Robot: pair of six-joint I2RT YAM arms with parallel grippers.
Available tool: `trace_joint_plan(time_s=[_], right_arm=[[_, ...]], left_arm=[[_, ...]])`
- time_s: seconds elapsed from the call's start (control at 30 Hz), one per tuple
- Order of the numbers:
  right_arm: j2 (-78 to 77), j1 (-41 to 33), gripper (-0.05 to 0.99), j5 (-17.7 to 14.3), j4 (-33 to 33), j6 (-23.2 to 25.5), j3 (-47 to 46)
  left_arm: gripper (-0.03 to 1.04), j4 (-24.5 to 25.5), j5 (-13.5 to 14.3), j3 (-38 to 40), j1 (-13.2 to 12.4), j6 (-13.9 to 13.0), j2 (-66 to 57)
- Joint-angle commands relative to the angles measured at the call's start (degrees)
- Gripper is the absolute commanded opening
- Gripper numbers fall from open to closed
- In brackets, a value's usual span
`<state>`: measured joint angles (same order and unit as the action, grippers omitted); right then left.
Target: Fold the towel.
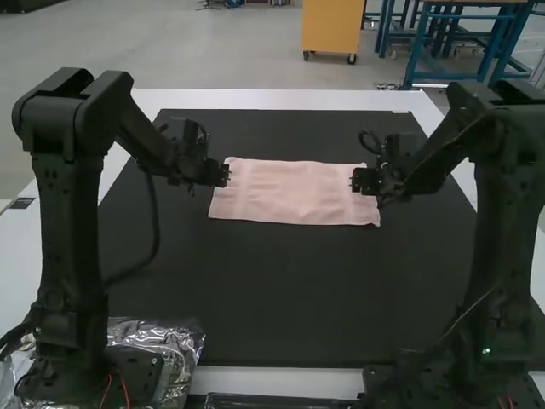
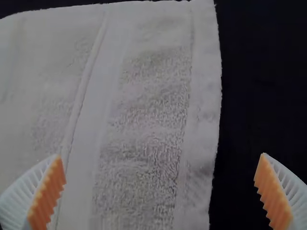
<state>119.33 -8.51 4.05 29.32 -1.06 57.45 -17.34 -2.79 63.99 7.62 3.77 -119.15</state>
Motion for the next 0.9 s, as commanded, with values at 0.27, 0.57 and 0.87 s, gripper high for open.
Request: trace_joint_plan(time_s=[0.27,0.57,0.87], right_arm=[[5.4,2.4,0.91,-0.7,0.6,-1.8,5.7],[9.9,2.3,0.91,-0.7,0.5,-2.2,9.9],[11.3,2.2,0.8,-0.5,-1.0,-2.6,11.1]], left_arm=[[0.95,1.4,0.5,6.0,0.1,0.3,-5.1],[0.95,1.8,0.9,9.0,0.0,0.4,-8.5],[0.95,5.8,1.3,12.4,-0.1,0.1,-10.7]])
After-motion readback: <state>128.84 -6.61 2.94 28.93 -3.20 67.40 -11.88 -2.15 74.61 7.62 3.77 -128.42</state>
